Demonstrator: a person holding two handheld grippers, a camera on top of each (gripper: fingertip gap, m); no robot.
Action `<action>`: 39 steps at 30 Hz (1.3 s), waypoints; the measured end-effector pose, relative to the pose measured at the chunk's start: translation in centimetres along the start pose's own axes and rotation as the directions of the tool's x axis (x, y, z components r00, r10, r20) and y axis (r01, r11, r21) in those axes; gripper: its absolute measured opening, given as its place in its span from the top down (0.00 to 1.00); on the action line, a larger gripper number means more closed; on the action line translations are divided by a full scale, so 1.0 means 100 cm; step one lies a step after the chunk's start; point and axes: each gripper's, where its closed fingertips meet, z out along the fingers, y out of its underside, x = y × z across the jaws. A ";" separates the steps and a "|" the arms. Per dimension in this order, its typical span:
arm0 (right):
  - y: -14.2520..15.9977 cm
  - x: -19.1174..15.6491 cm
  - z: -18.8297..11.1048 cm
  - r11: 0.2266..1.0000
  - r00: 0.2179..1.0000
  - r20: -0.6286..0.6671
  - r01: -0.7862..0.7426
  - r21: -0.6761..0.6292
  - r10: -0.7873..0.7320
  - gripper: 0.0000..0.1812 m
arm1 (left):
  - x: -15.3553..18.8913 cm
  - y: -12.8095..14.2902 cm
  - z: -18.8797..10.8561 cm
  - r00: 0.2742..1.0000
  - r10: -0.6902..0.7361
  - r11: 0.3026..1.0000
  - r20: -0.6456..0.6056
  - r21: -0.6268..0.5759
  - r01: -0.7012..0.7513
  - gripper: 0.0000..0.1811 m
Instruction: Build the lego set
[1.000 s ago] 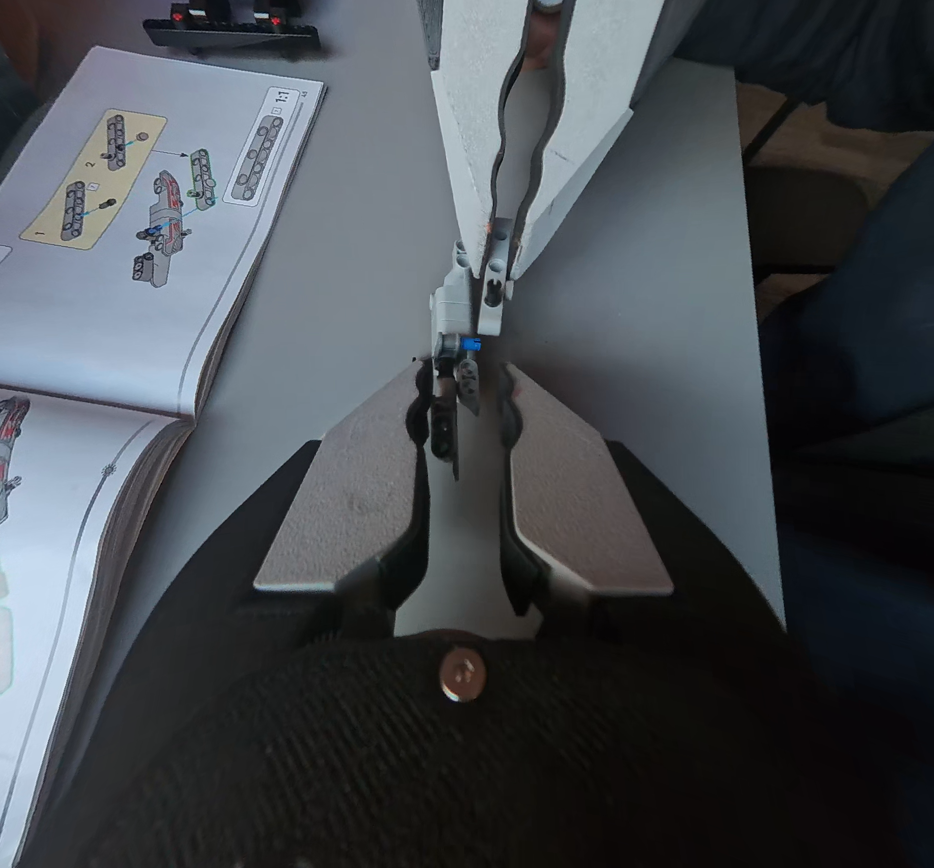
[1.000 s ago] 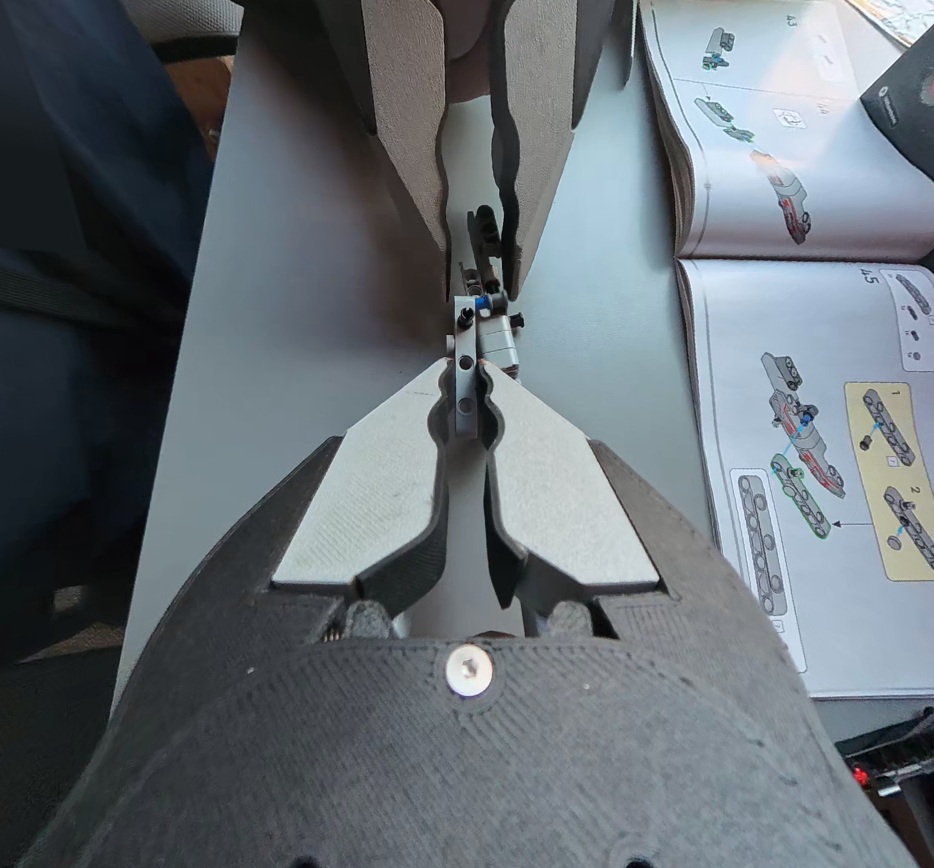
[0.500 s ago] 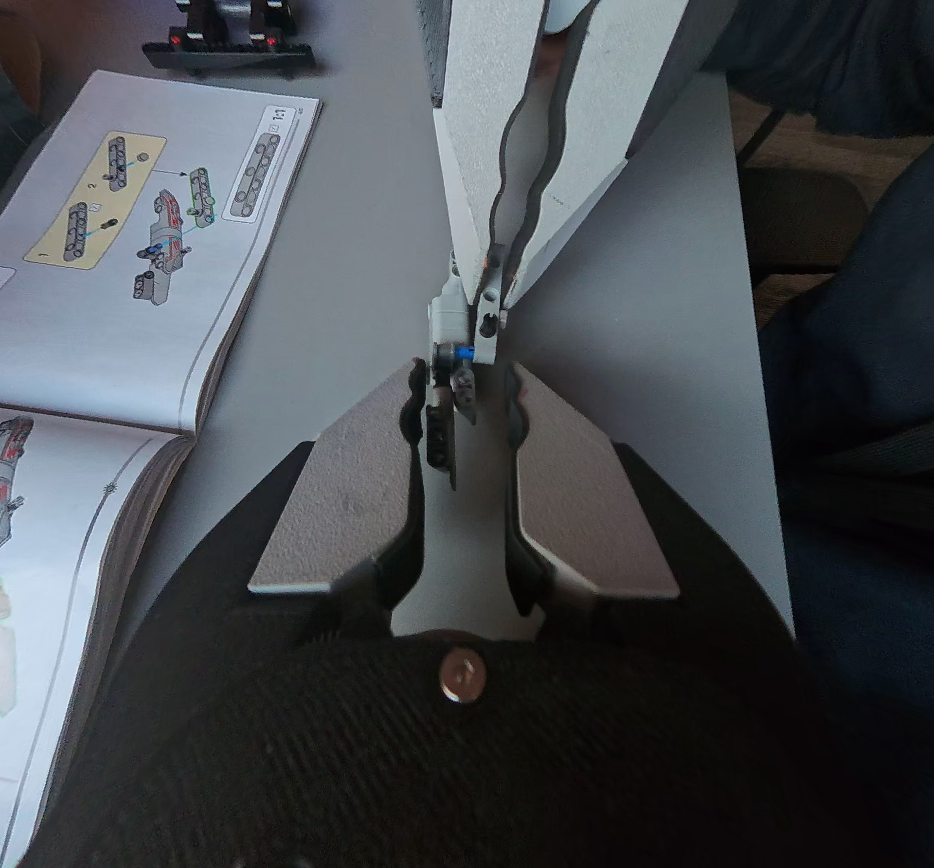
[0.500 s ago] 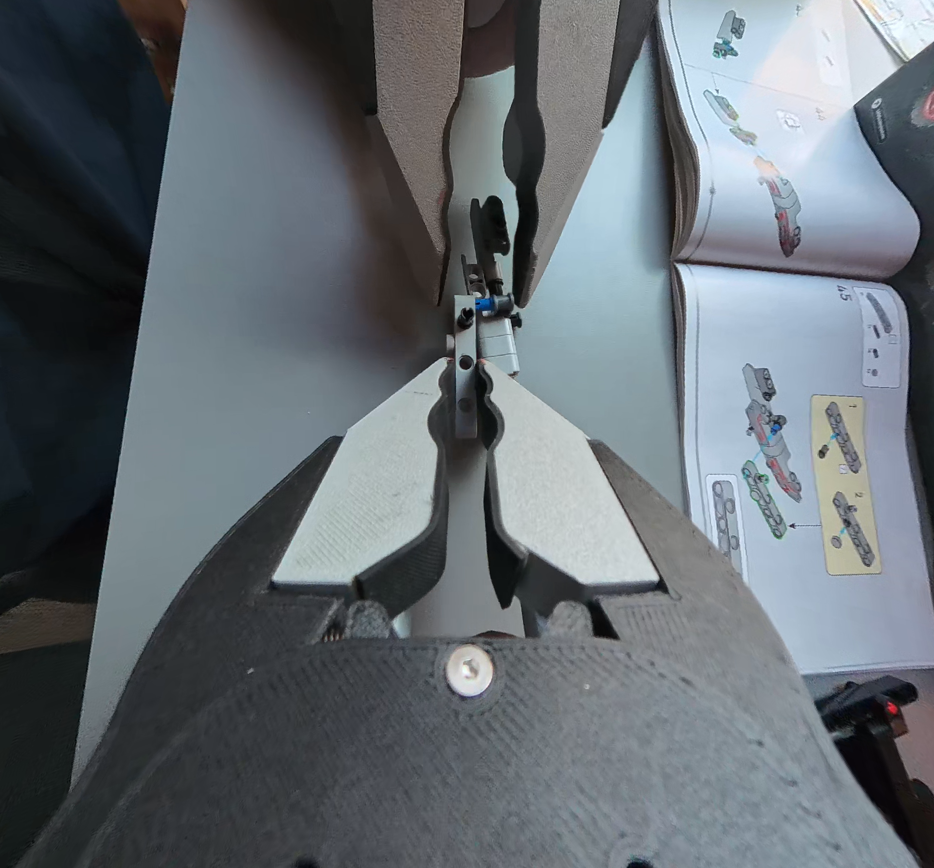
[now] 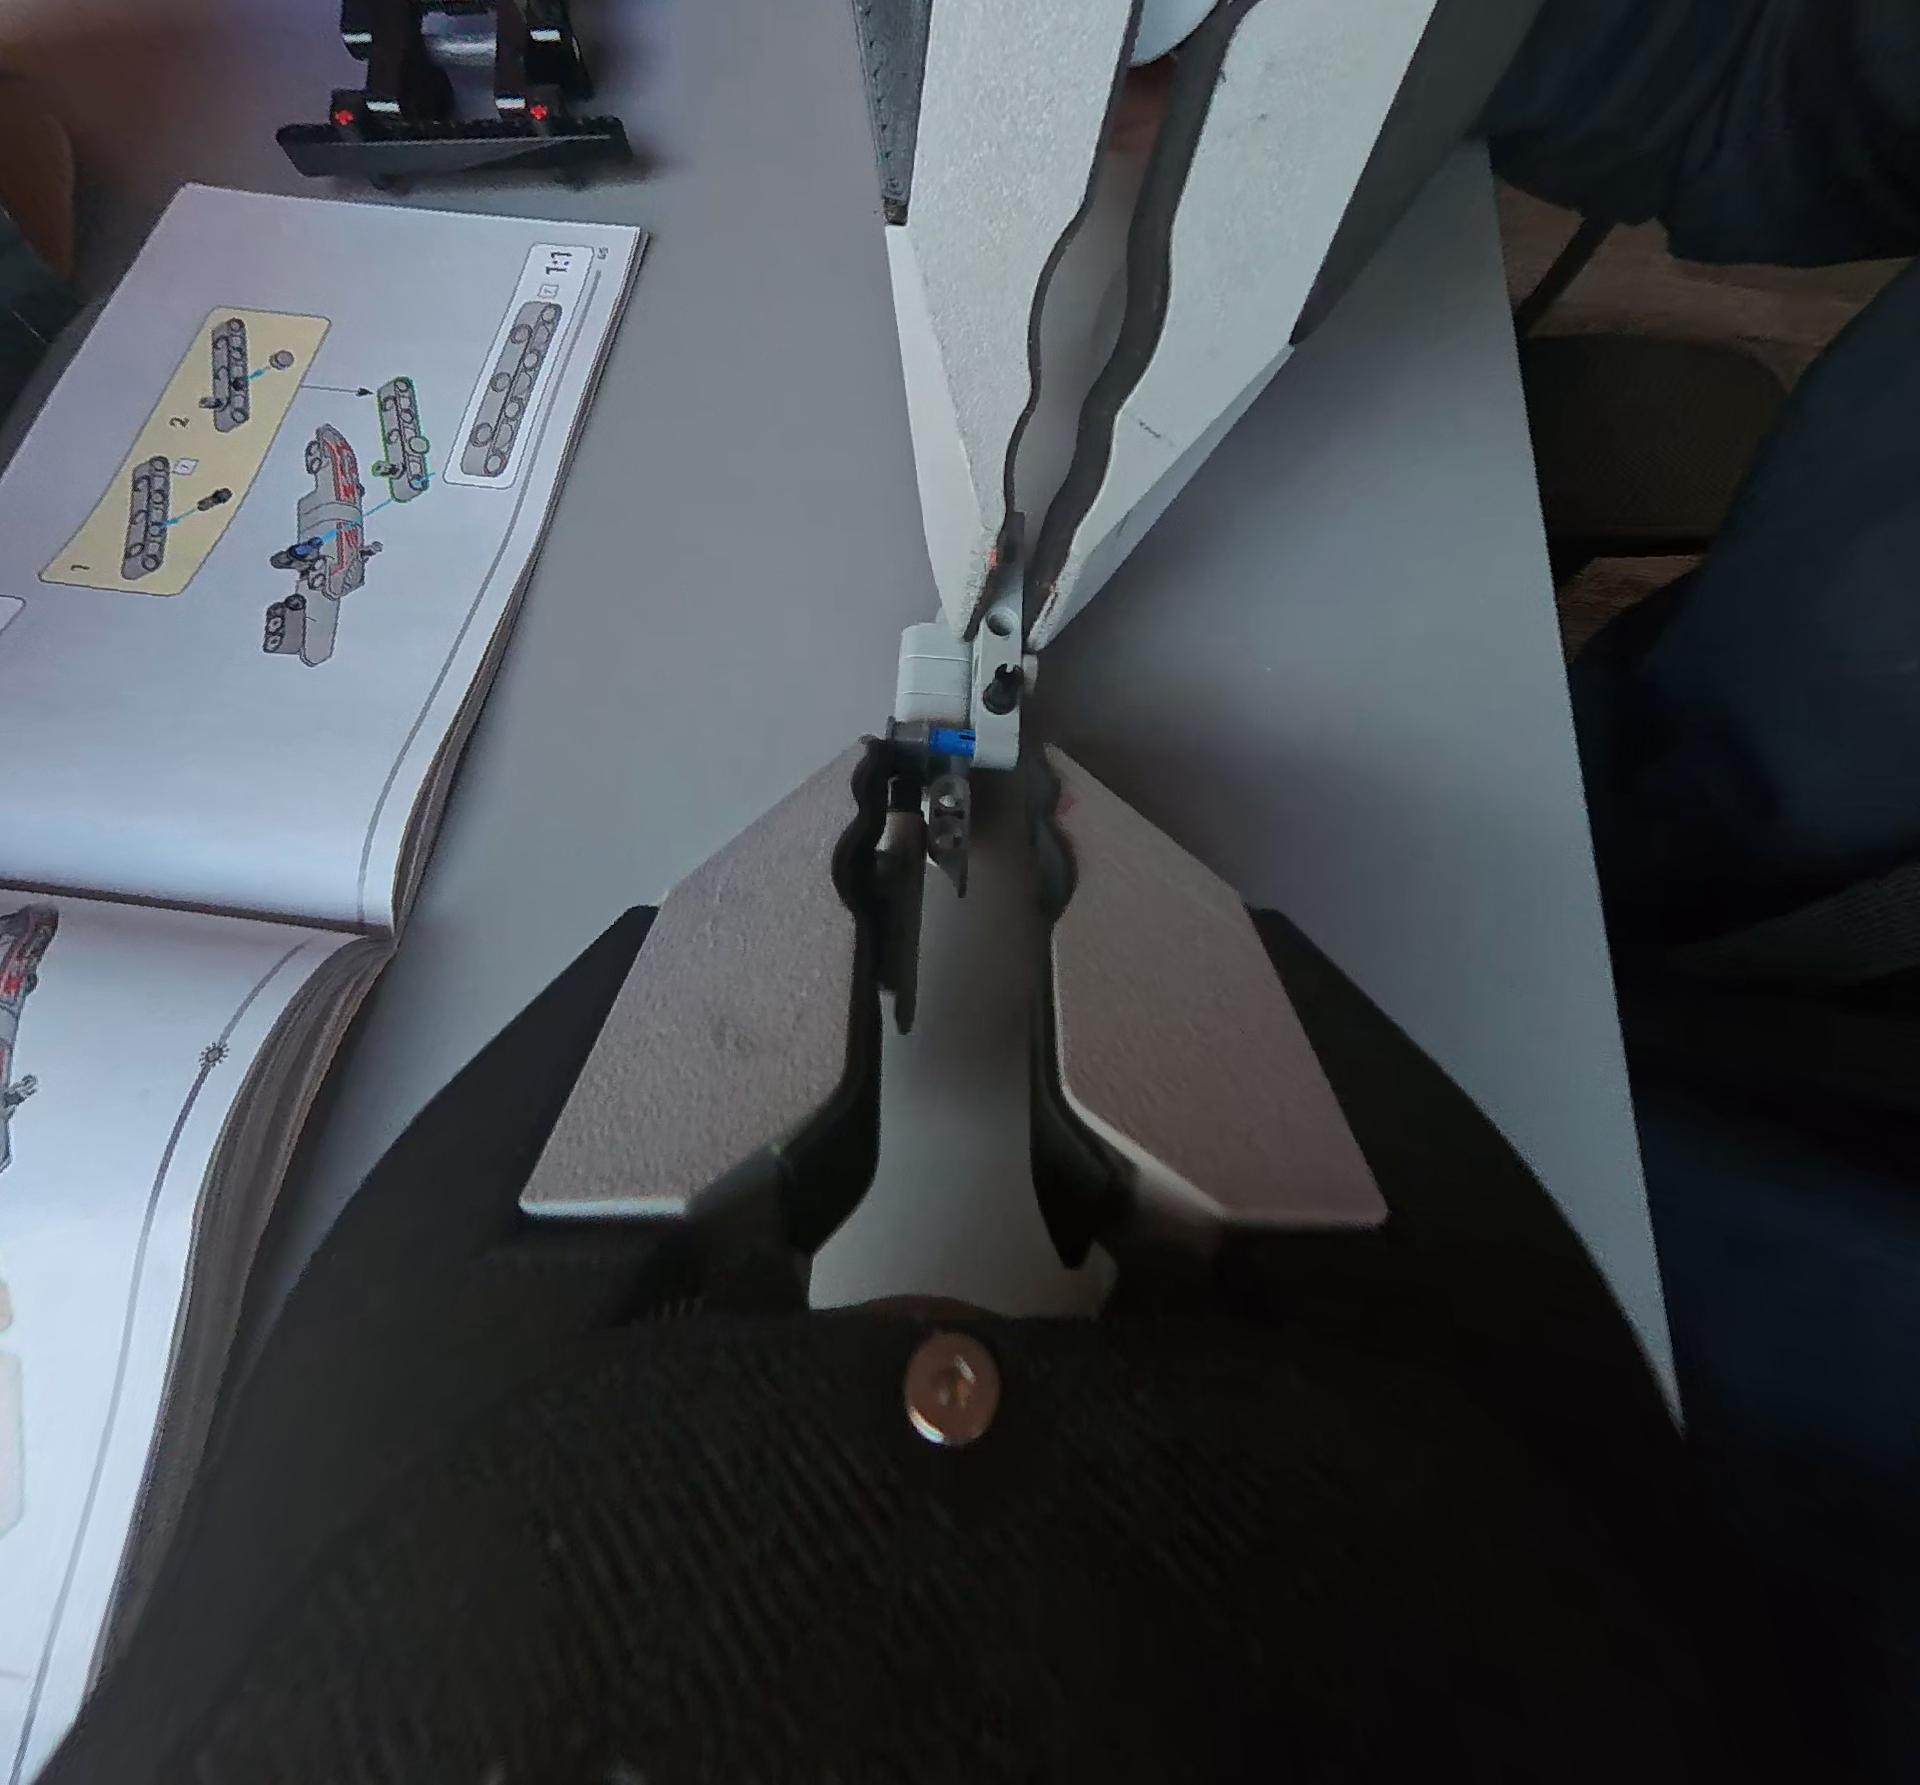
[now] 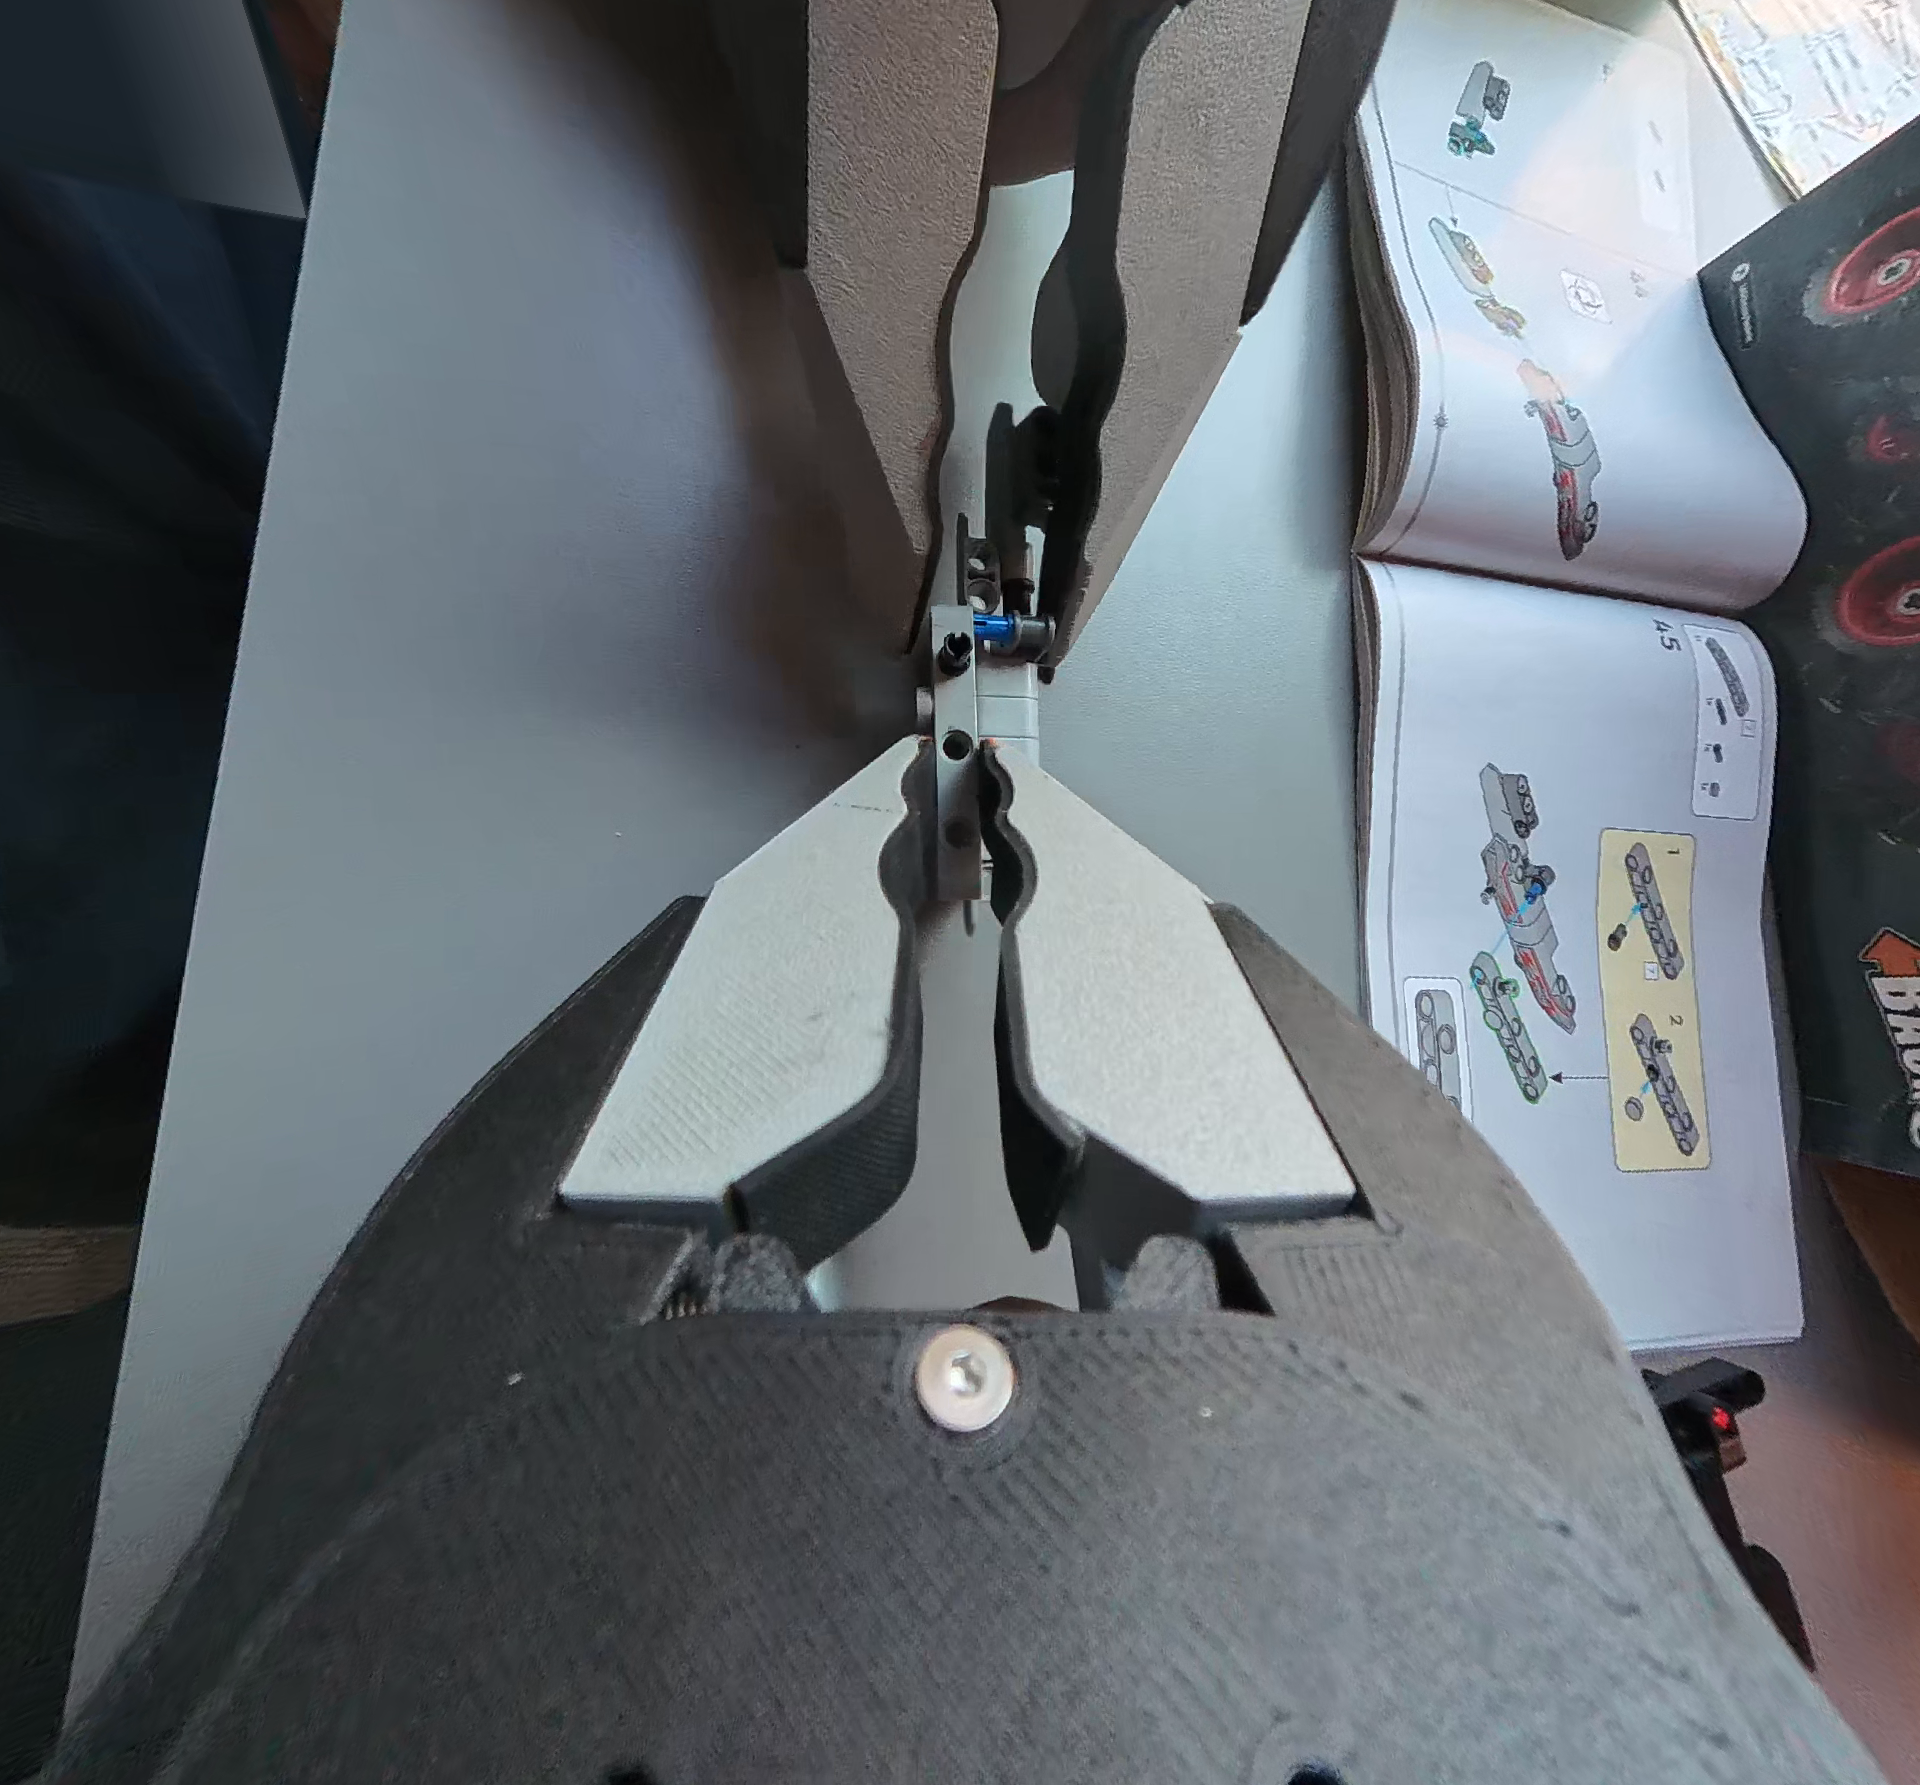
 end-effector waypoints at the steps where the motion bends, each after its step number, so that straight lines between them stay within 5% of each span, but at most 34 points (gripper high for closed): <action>1: 0.000 0.000 0.000 1.000 1.000 -0.003 0.003 -0.004 -0.003 0.97 | 0.000 0.000 0.000 1.000 0.005 1.000 0.003 0.003 -0.005 0.88; 39: 0.002 0.002 0.000 1.000 1.000 -0.017 -0.004 0.006 0.004 0.97 | -0.002 -0.004 -0.004 0.999 0.006 0.999 0.038 0.047 -0.007 0.88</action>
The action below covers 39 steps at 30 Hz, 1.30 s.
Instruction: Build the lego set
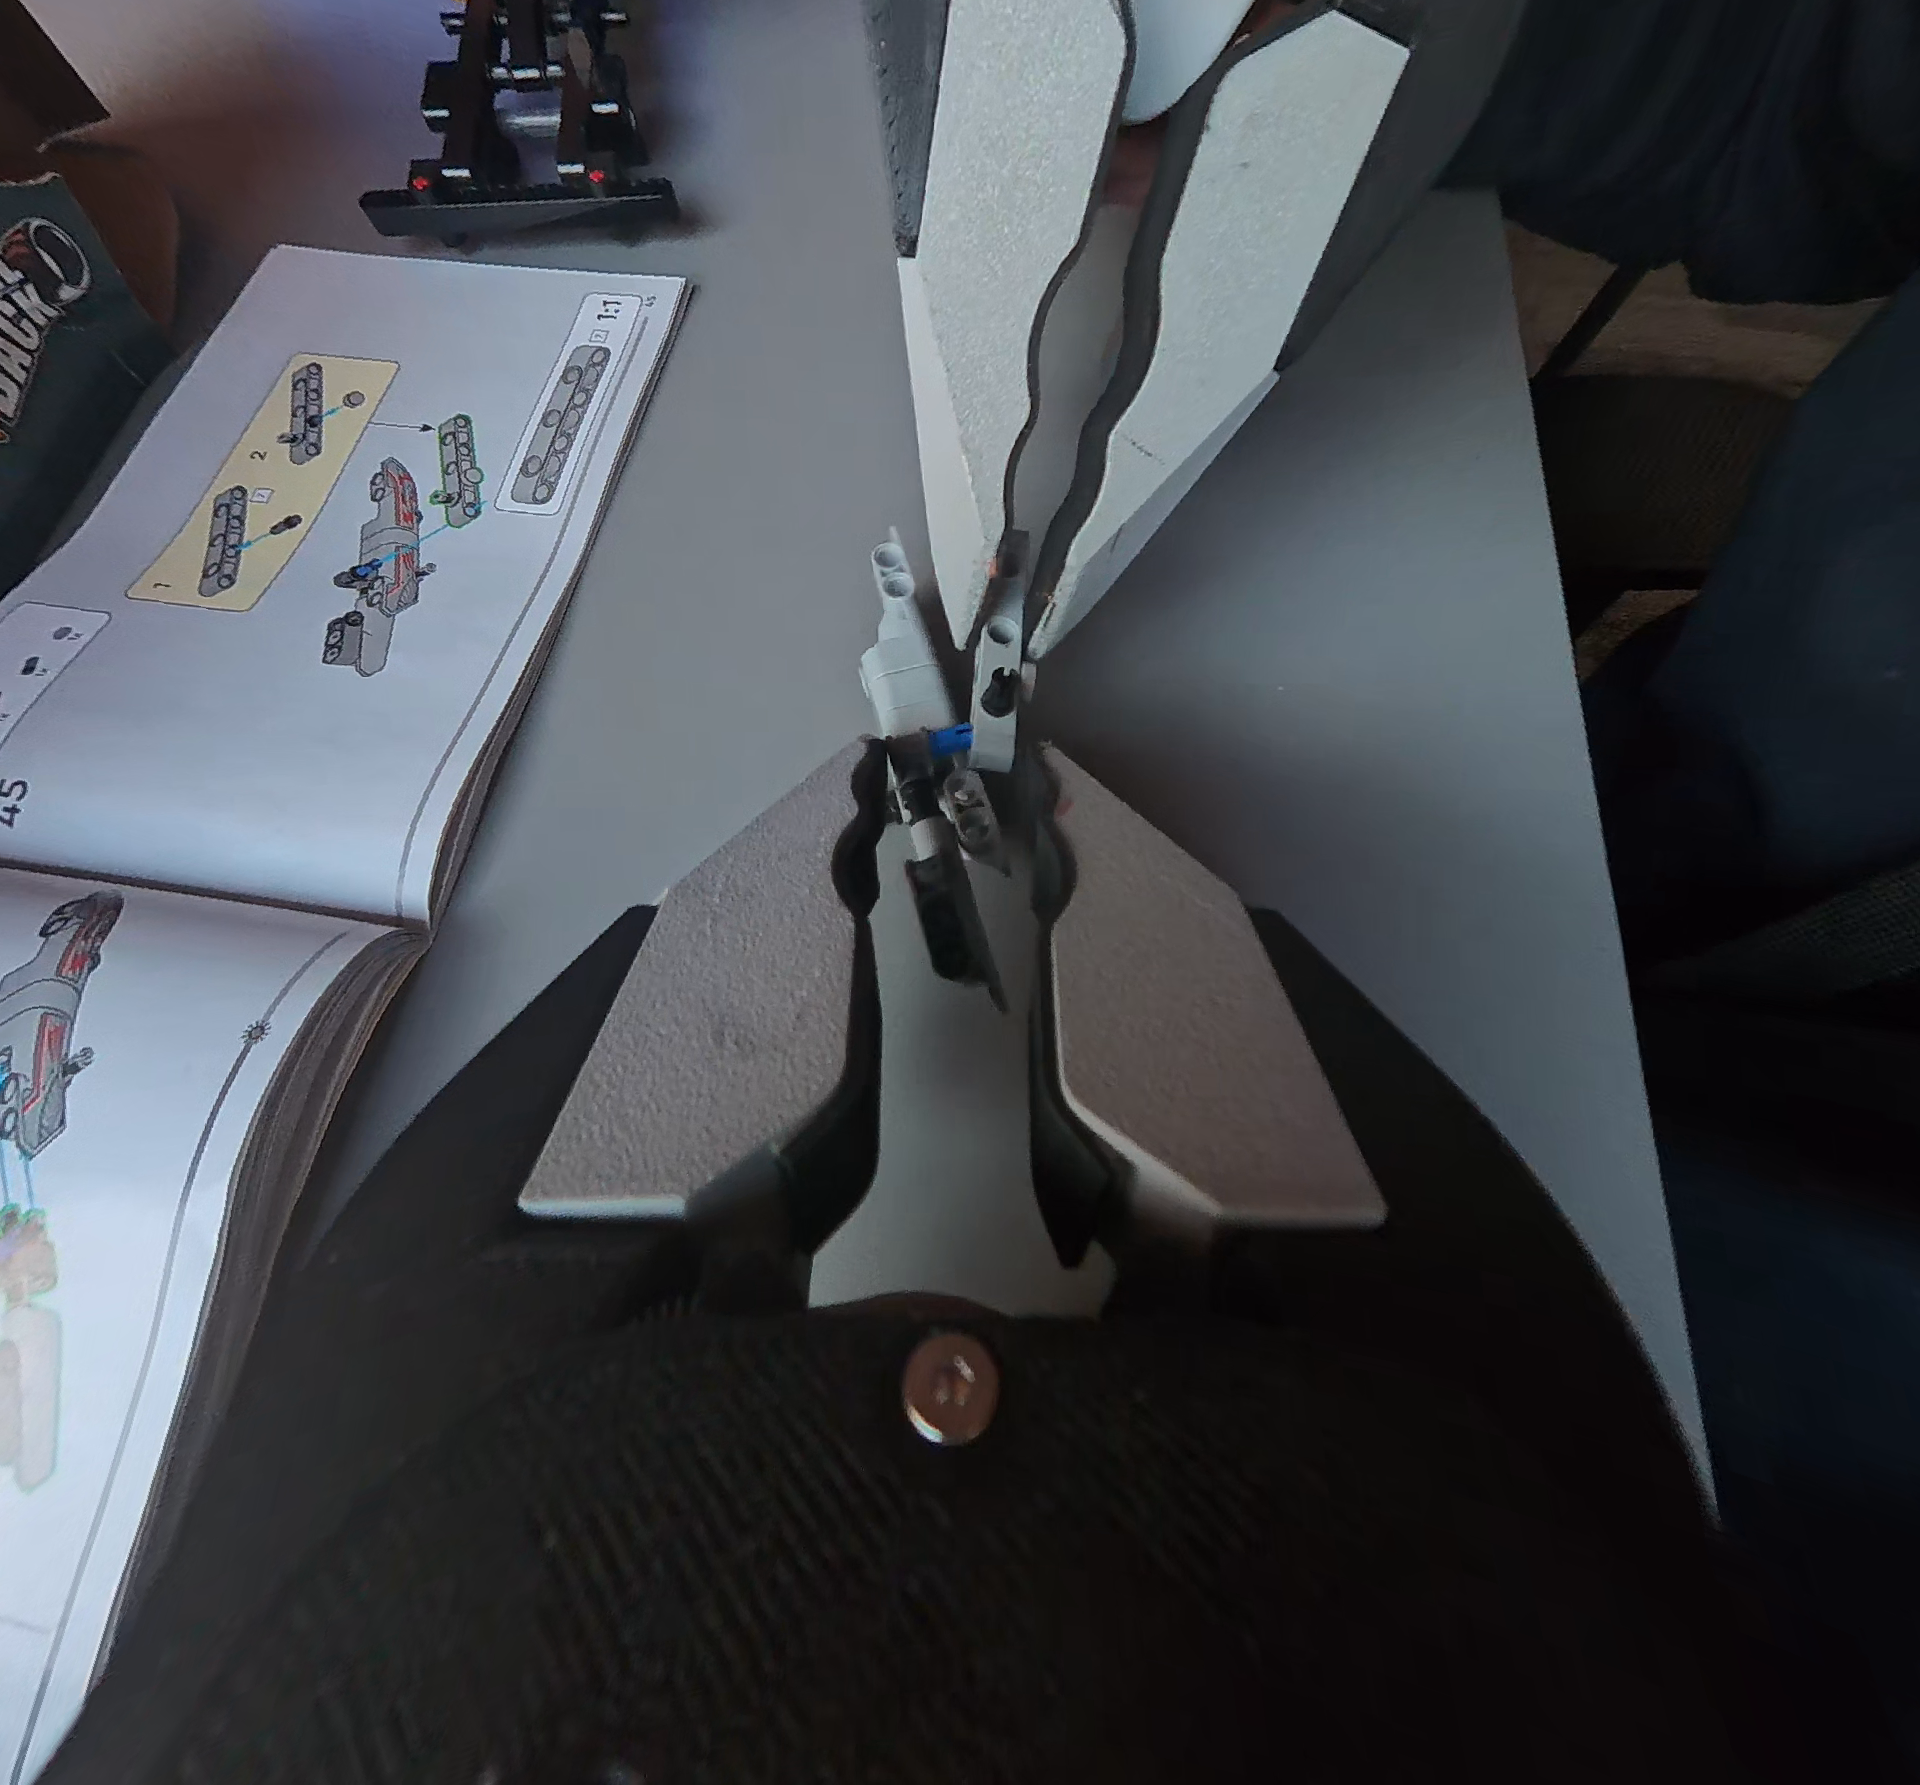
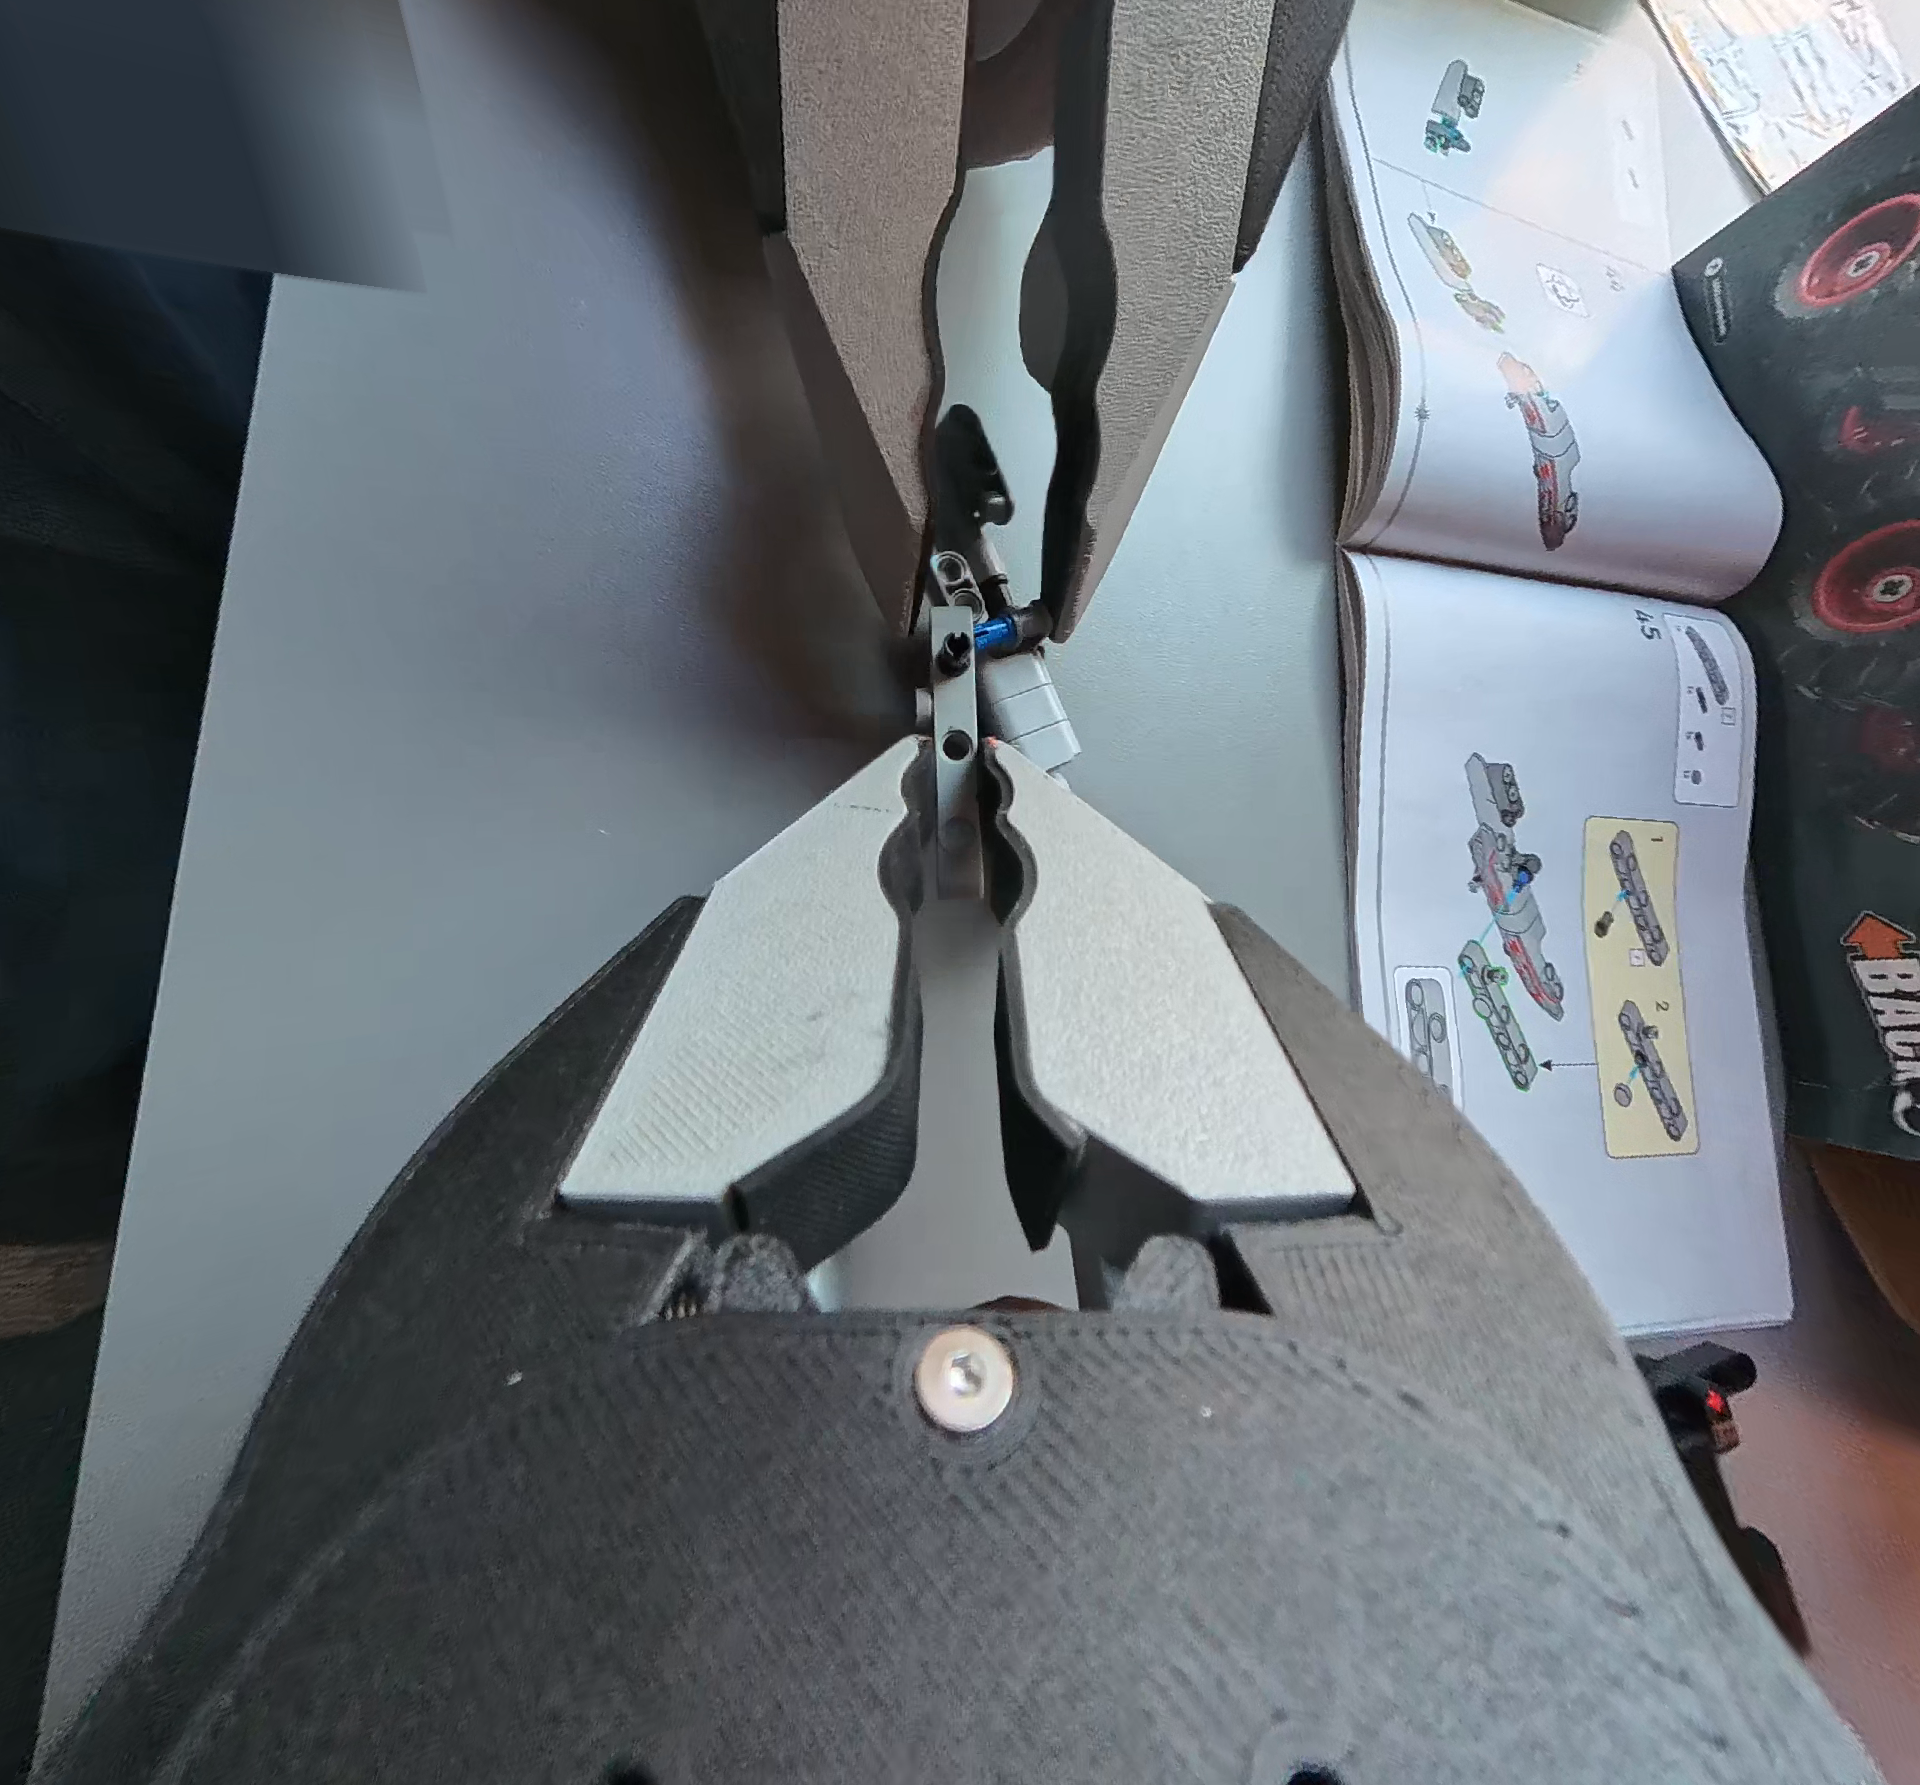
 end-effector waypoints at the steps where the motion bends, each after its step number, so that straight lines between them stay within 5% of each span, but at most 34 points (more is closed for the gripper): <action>1: 0.000 0.001 0.000 1.000 1.000 -0.007 0.007 -0.003 -0.007 0.97 | 0.000 0.000 0.000 1.000 0.003 1.000 0.003 -0.001 -0.003 0.88; 15: 0.000 0.000 -0.003 0.999 0.999 -0.017 0.045 -0.012 -0.045 0.97 | 0.001 -0.001 0.001 0.999 -0.009 1.000 -0.032 0.010 0.009 0.88; 28: -0.001 0.000 -0.010 0.996 0.993 0.094 -0.079 0.051 0.074 0.97 | 0.005 0.000 0.002 0.996 -0.022 1.000 -0.081 -0.001 0.022 0.87; 34: 0.005 0.004 -0.018 0.998 0.996 0.083 -0.049 0.047 0.045 0.97 | 0.002 -0.002 0.000 0.995 -0.043 0.999 -0.088 0.014 0.044 0.86; 39: 0.010 0.001 -0.026 0.989 0.987 0.083 0.134 0.055 -0.138 0.97 | -0.002 0.000 -0.002 0.993 -0.040 0.999 -0.107 0.004 0.041 0.88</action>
